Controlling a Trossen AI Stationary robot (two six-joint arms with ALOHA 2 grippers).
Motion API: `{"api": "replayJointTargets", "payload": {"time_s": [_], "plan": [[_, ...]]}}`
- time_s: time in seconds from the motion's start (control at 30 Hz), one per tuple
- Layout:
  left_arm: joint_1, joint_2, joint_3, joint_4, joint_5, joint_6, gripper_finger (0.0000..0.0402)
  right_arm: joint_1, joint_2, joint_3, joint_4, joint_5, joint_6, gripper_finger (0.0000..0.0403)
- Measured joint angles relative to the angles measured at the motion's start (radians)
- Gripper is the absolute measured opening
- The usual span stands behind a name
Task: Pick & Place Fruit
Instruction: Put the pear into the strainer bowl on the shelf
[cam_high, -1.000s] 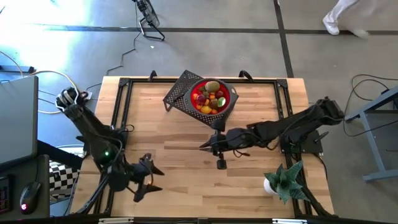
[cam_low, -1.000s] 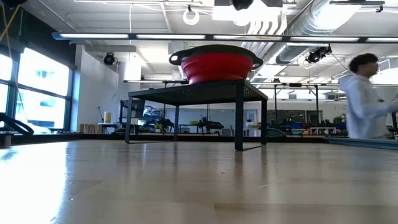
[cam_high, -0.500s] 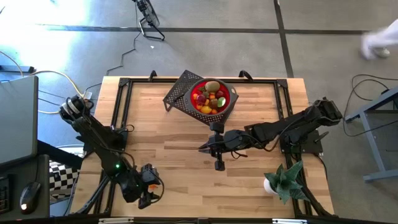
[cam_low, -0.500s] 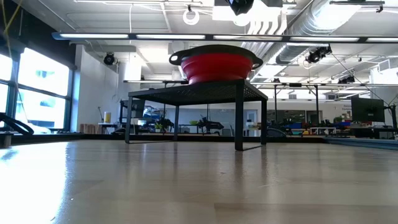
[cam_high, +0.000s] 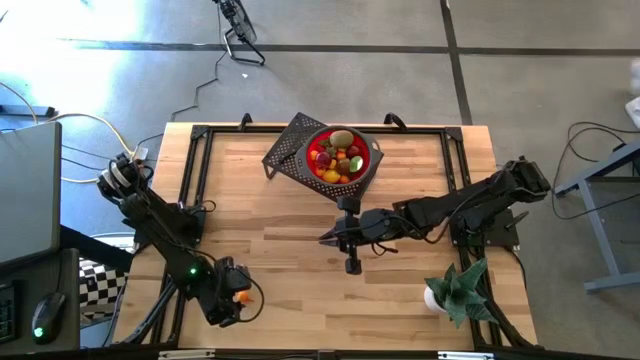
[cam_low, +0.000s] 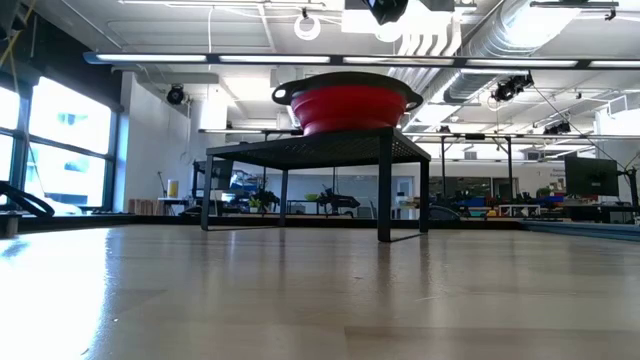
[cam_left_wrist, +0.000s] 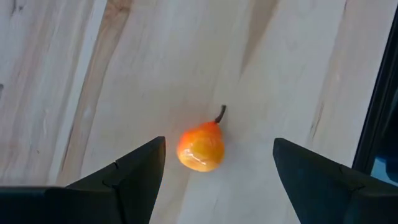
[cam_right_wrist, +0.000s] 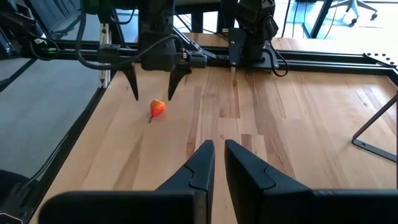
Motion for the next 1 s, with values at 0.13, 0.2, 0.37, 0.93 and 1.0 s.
{"api": "replayJointTargets", "payload": {"time_s": [0.13, 0.2, 0.37, 0.93, 1.0], "plan": [[0.000, 0.004, 0.000, 0.000, -0.006, 0.003, 0.0292, 0.000, 0.000, 0.000, 0.000, 0.004, 0.000, 0.0030], [0.000, 0.020, 0.000, -0.001, -0.006, 0.006, 0.0292, 0.000, 0.000, 0.000, 0.000, 0.003, 0.000, 0.0030], [-0.008, 0.096, 0.000, 0.006, -0.002, 0.021, 0.0292, 0.000, 0.000, 0.000, 0.000, 0.003, -0.001, 0.0030], [-0.005, 0.143, 0.000, 0.012, 0.025, -0.002, 0.0292, 0.000, -0.001, 0.000, 0.000, 0.003, -0.003, 0.0030], [-0.005, 0.143, 0.000, 0.012, 0.022, -0.003, 0.0292, 0.000, -0.001, 0.000, 0.000, 0.003, -0.003, 0.0030]]}}
